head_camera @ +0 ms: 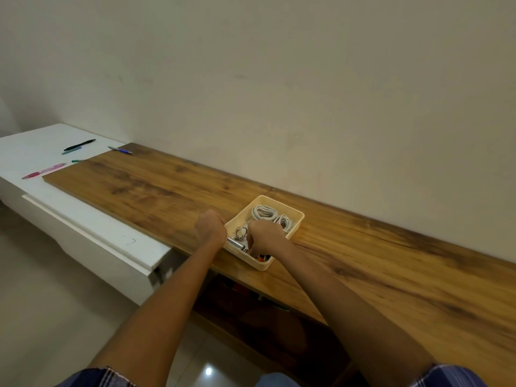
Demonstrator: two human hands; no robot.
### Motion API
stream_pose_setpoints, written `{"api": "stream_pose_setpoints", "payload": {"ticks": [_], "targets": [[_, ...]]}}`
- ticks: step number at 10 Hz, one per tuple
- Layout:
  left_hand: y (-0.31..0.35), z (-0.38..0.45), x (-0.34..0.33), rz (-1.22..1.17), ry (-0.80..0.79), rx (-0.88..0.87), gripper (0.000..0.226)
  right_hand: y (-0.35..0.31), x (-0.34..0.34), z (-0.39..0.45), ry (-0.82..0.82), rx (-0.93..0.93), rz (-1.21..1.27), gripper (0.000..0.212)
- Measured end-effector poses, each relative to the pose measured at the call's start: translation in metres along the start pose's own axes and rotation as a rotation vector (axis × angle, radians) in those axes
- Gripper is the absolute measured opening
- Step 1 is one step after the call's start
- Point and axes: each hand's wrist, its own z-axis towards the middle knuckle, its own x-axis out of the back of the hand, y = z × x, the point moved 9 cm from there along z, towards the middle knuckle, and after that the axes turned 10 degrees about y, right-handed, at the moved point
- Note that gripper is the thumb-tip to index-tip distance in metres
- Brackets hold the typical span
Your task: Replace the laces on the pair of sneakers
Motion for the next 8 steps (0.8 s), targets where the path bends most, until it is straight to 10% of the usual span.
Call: {"api": "stream_pose_setpoints", "payload": {"ticks": [8], "targets": [[0.065, -0.069, 0.017, -0.088, 0.090, -0.238, 0.036, 0.084, 0.055, -0.084, 0.580, -0.271, 0.575, 0.025]]}}
